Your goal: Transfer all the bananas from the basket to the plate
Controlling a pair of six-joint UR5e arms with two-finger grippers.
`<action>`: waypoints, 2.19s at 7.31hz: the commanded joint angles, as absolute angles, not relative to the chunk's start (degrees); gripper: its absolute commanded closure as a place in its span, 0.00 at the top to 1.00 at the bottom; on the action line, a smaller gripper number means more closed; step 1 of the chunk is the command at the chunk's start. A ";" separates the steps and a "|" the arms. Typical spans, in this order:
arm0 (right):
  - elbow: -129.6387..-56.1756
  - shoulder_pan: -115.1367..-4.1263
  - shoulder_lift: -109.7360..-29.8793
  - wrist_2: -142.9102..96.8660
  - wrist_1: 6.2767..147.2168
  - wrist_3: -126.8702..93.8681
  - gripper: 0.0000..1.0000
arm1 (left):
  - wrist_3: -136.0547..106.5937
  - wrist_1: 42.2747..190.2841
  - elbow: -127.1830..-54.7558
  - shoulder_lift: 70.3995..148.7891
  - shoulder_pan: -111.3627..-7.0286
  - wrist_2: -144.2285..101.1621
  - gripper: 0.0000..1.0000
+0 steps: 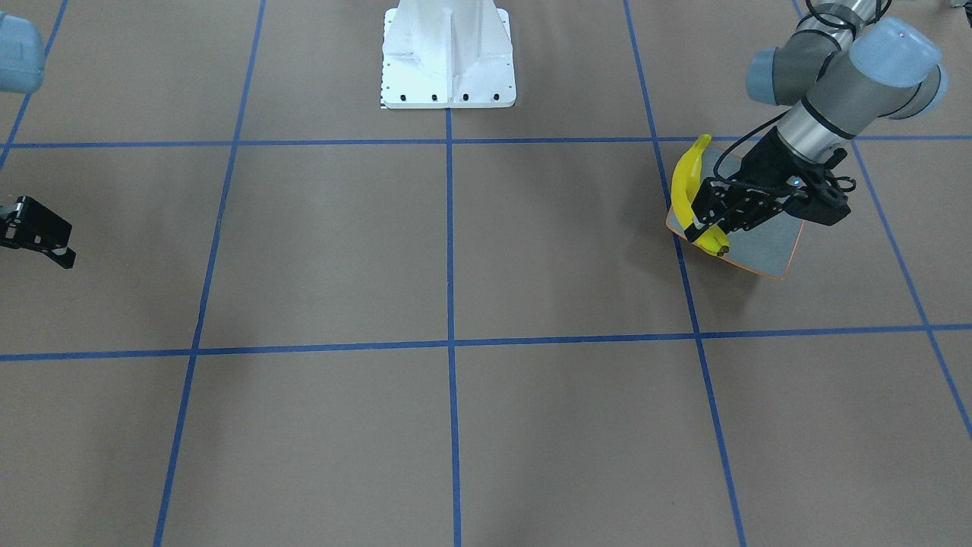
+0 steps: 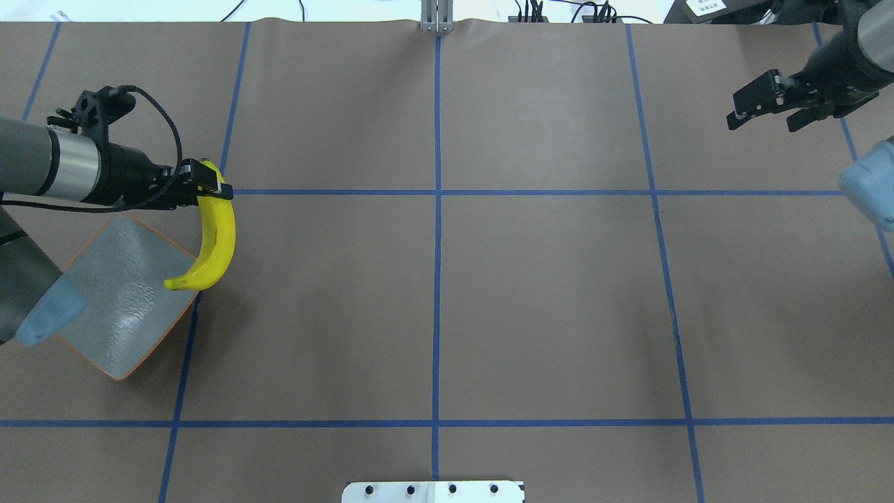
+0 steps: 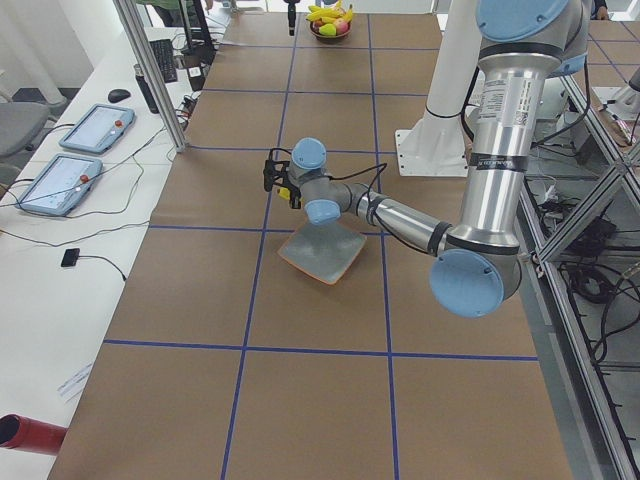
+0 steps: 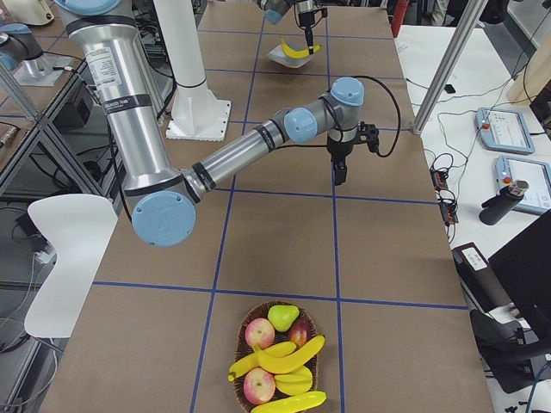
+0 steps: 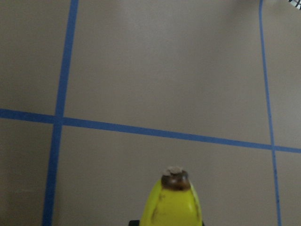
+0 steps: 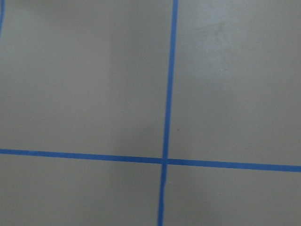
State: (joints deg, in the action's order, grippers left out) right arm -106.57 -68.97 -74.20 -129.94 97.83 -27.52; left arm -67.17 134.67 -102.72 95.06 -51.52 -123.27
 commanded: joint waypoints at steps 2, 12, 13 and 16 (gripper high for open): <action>-106.00 -71.71 -75.41 -129.99 100.63 -23.74 1.00 | -57.66 129.46 -104.15 89.66 -52.56 -122.52 0.00; -106.00 -73.29 -77.25 -130.26 100.72 -19.80 1.00 | -57.57 129.47 -101.15 90.70 -50.36 -119.70 1.00; -105.91 -74.69 -78.56 -129.91 100.72 -16.64 1.00 | -57.48 129.11 -101.08 90.70 -53.06 -122.32 1.00; -102.06 -82.58 -85.67 -124.90 100.63 4.50 1.00 | -55.37 119.32 -101.69 97.44 -61.07 -128.06 1.00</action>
